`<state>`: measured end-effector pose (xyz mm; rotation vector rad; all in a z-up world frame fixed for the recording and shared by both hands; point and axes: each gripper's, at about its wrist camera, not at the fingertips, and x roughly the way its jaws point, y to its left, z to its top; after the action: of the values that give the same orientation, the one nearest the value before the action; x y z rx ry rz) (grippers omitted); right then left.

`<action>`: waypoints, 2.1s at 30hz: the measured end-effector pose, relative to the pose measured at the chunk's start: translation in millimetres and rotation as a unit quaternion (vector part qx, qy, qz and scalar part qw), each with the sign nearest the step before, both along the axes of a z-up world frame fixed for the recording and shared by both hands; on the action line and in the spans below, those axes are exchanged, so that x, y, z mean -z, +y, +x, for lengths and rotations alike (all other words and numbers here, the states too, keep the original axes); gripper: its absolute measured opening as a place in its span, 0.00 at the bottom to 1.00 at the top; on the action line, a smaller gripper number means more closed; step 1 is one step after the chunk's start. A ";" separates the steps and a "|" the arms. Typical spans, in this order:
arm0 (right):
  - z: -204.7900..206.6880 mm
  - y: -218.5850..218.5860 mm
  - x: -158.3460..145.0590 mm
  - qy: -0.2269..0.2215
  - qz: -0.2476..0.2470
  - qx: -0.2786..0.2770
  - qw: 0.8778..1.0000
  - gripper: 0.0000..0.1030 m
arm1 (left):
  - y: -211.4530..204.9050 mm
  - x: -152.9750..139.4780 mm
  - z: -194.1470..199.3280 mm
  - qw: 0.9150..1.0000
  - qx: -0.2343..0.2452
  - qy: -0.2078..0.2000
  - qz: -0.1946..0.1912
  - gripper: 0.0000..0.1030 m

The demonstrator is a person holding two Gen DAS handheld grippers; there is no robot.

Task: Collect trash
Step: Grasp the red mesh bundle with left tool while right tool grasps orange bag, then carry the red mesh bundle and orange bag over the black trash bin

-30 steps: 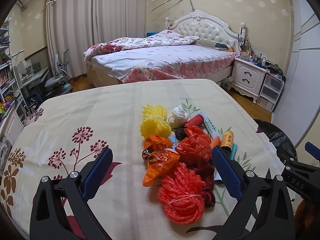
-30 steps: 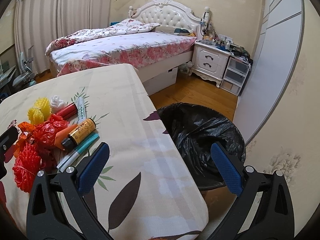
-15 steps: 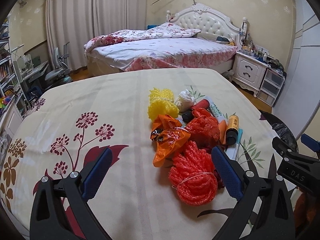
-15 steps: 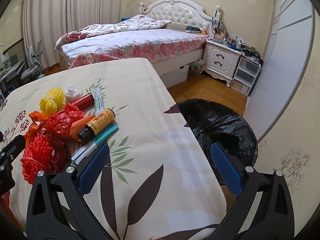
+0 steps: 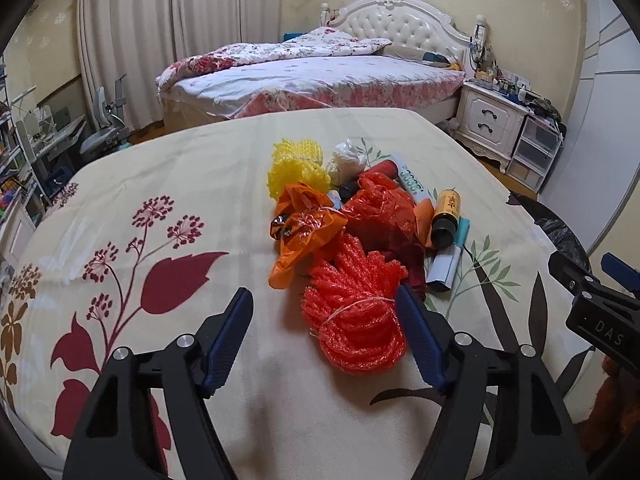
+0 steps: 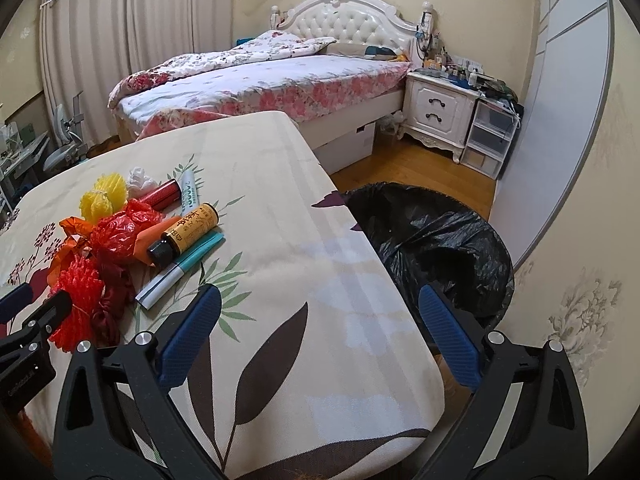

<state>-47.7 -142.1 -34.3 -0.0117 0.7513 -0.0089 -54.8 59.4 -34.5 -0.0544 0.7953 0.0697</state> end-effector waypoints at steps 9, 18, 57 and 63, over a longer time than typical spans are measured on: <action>-1.7 -0.6 4.6 0.005 0.009 -0.002 1.000 0.83 | -8.9 4.0 -2.8 1.000 0.015 -0.005 0.003 0.70; -5.5 3.2 8.0 0.005 0.006 -0.004 1.000 0.83 | -18.0 3.9 -5.2 0.999 0.052 -0.012 -0.009 0.46; 19.2 198.6 -12.4 0.026 -0.006 -0.216 0.976 0.59 | 185.8 -14.3 -45.4 0.986 -0.160 -0.042 -0.009 0.44; 27.6 209.5 2.6 0.053 -0.015 -0.218 0.974 0.45 | 194.3 -10.5 -45.4 0.986 -0.164 -0.037 -0.017 0.44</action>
<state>-20.1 67.5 -36.9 -0.2071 0.8418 0.4026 -100.2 253.7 -24.1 -0.2191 0.7083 0.3635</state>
